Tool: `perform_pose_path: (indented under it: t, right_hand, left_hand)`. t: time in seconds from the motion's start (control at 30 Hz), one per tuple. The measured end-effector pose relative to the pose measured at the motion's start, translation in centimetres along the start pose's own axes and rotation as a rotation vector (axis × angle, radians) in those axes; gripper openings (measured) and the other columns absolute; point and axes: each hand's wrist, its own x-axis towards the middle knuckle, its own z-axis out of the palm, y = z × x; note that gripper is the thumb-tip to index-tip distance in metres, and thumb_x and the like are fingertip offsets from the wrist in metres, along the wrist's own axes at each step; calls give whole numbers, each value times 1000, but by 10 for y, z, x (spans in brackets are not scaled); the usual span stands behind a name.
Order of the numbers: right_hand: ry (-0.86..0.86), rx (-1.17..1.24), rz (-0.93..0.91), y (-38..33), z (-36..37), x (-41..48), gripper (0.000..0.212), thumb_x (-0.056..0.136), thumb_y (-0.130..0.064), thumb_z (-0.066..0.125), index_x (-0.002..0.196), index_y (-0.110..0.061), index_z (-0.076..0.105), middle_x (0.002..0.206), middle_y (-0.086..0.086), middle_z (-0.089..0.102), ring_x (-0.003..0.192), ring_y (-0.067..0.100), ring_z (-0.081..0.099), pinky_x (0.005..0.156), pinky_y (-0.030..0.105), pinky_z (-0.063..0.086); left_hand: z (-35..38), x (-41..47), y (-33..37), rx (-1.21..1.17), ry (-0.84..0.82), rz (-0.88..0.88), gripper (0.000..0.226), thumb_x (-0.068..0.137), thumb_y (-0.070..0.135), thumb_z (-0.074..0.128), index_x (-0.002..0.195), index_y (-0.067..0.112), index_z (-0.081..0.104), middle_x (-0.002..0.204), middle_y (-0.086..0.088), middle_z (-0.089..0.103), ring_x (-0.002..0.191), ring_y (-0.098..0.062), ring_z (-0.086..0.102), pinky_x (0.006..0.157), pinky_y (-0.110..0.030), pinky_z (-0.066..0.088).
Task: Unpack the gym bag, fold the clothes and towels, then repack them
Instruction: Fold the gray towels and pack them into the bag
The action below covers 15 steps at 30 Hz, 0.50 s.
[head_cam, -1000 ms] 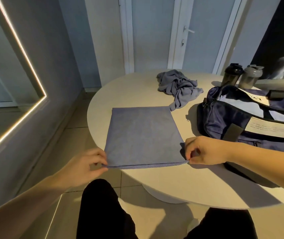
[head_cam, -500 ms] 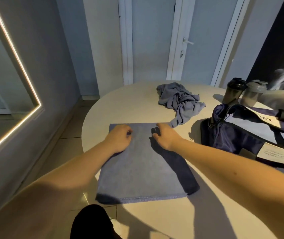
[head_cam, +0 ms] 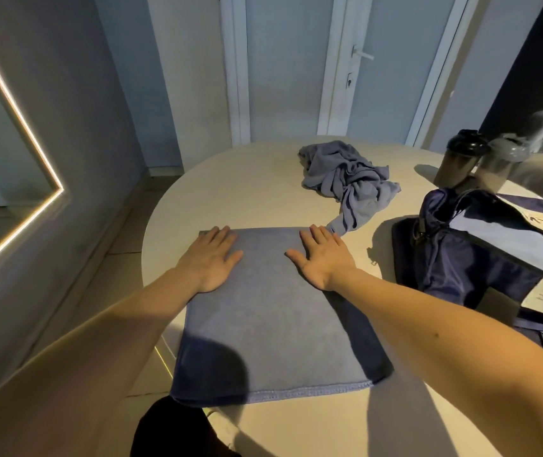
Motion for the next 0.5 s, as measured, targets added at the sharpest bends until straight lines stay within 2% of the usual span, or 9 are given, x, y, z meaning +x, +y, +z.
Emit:
perform_pose_path:
  t: [0.17, 0.27, 0.37, 0.5]
  right_hand:
    - [-16, -4, -8, -2, -4, -1, 85, 95, -74, 3, 162, -22, 9, 170, 7, 3, 156, 25, -1, 126, 45, 0]
    - [24, 19, -47, -5, -15, -9, 75, 101, -65, 15, 160, -18, 21, 168, 10, 15, 155, 28, 8, 126, 47, 6]
    - [93, 102, -100, -11, -24, -40, 68, 105, -54, 29, 159, -12, 25, 166, 12, 19, 154, 29, 12, 126, 45, 9]
    - [53, 161, -158, -17, -25, -109, 73, 104, -56, 33, 161, -13, 20, 168, 11, 12, 155, 27, 8, 126, 39, 8]
  left_hand:
    - [-7, 0, 9, 19, 25, -4, 63, 109, 47, 20, 163, 15, 12, 170, -8, 8, 156, -25, 8, 127, -39, 3]
    - [-11, -19, 34, -85, 80, 26, 65, 108, 50, 28, 162, 16, 17, 170, -7, 11, 156, -23, 12, 127, -36, 7]
    - [-1, -44, 53, -101, 37, 106, 71, 105, 59, 27, 163, 23, 8, 171, -1, 1, 157, -18, 2, 126, -35, 1]
    - [12, -54, 53, -37, -5, 112, 74, 103, 65, 17, 163, 25, -1, 170, 2, -6, 156, -15, -6, 127, -36, -6]
